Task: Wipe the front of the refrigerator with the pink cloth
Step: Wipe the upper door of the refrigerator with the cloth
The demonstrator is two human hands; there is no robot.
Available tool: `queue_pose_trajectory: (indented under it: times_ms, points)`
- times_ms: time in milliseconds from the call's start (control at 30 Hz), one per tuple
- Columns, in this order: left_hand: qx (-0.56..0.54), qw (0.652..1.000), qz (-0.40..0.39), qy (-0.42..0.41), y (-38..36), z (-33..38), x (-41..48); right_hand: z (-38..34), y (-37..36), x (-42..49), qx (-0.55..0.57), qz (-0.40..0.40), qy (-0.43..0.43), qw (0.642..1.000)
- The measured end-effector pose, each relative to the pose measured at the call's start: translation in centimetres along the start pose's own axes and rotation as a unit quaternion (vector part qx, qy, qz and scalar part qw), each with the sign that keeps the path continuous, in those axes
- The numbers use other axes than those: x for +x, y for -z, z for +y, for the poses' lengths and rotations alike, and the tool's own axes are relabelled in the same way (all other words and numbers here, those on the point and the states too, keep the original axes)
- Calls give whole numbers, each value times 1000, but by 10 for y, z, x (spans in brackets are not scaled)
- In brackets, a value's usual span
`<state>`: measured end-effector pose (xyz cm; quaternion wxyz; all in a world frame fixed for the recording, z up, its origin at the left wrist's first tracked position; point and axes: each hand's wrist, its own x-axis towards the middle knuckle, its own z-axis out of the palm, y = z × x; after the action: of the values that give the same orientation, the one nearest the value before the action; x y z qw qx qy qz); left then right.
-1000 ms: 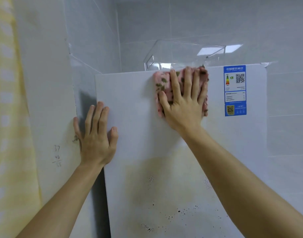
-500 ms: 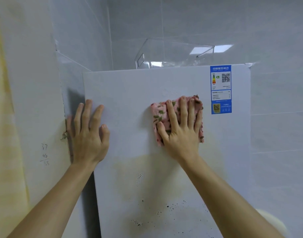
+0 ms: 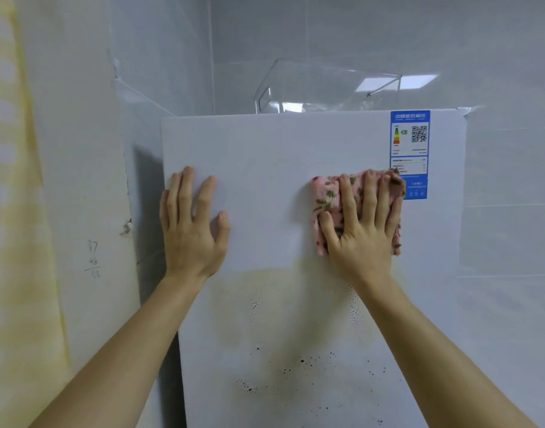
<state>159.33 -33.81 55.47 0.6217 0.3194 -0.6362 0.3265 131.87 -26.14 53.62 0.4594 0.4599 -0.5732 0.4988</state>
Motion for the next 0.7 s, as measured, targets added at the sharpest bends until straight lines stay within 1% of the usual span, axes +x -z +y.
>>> queue_pose_trajectory:
  times_ms: [100, 267, 333, 433, 533, 633, 700]
  points:
    - [0, 1000, 6, 0, -1, 0, 1, 4, 0, 9, 6, -10, -2, 1000]
    - [-2, 1000, 5, 0, 0, 0, 1, 15, 11, 82, 31, -31, -44, 998]
    - [1, 1000, 6, 8, 0, 2, 2, 18, 15, 99, 39, -35, -51, 997]
    - [5, 1000, 18, 14, -2, 9, 5, 21, 15, 86, 31, -28, -55, 998]
    - [12, 1000, 26, 13, -4, 15, 7, 36, 13, 40, 19, -18, -65, 998]
    - [14, 999, 30, 16, -4, 17, 7, 53, 14, 10, 15, -41, -61, 997]
    - [14, 999, 27, 17, -5, 17, 8, 55, 15, 17, 17, -56, -65, 996]
